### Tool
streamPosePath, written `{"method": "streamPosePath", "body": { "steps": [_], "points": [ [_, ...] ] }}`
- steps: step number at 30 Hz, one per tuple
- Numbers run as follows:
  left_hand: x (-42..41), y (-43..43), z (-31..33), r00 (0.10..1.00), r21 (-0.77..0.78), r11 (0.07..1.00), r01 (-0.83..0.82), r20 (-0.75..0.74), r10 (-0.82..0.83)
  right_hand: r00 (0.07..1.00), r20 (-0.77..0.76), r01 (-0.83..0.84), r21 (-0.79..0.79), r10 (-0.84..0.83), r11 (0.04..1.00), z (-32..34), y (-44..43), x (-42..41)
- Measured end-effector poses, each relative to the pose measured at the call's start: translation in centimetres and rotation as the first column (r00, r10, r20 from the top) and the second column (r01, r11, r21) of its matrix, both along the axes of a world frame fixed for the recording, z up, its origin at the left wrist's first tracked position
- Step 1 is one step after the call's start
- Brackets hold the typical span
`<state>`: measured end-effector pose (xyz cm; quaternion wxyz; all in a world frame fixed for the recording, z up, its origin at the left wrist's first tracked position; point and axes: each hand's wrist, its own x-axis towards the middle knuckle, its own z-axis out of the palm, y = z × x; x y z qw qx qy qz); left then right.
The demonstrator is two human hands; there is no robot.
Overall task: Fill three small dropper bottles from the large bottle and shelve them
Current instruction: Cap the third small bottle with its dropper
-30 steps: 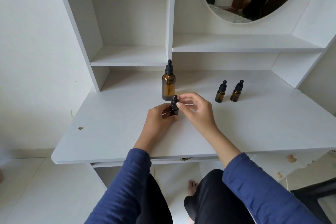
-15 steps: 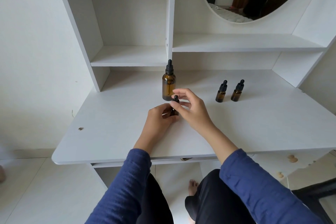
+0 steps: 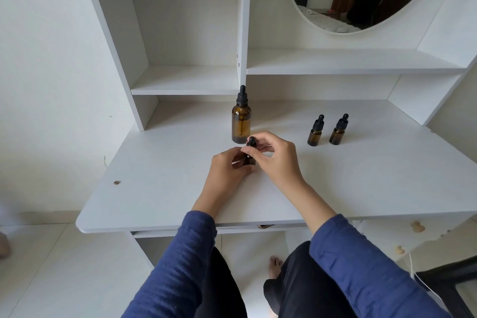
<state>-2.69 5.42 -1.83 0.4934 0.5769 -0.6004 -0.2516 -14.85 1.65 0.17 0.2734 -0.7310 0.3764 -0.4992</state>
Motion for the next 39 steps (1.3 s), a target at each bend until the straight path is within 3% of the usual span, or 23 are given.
{"method": "streamPosePath", "body": {
  "steps": [13, 18, 23, 29, 39],
  "points": [
    [-0.2, 0.4, 0.2, 1.000, -0.012, 1.000, -0.006, -0.008, 0.005, 0.997, -0.055, 0.049, -0.103, -0.055, 0.993, -0.5, 0.4, 0.1],
    [-0.5, 0.7, 0.4, 1.000, -0.006, 1.000, 0.019, 0.008, -0.019, 0.997, -0.037, 0.072, -0.071, -0.075, 0.995, -0.6, 0.6, -0.1],
    [-0.8, 0.6, 0.3, 0.961, 0.020, 1.000, 0.022, 0.275, -0.027, 0.988, 0.045, 0.145, -0.004, -0.145, 0.989, -0.4, 0.0, -0.6],
    [-1.1, 0.5, 0.0, 0.836, 0.058, 0.969, -0.241, 0.519, 0.177, 0.944, 0.232, 0.231, 0.042, -0.235, 0.972, 2.2, -1.9, -1.3],
    [1.3, -2.5, -0.3, 0.759, 0.231, 0.927, -0.296, 0.646, 0.082, 0.887, 0.409, 0.296, -0.149, -0.214, 0.944, 11.6, -7.3, 0.6]
  ]
}}
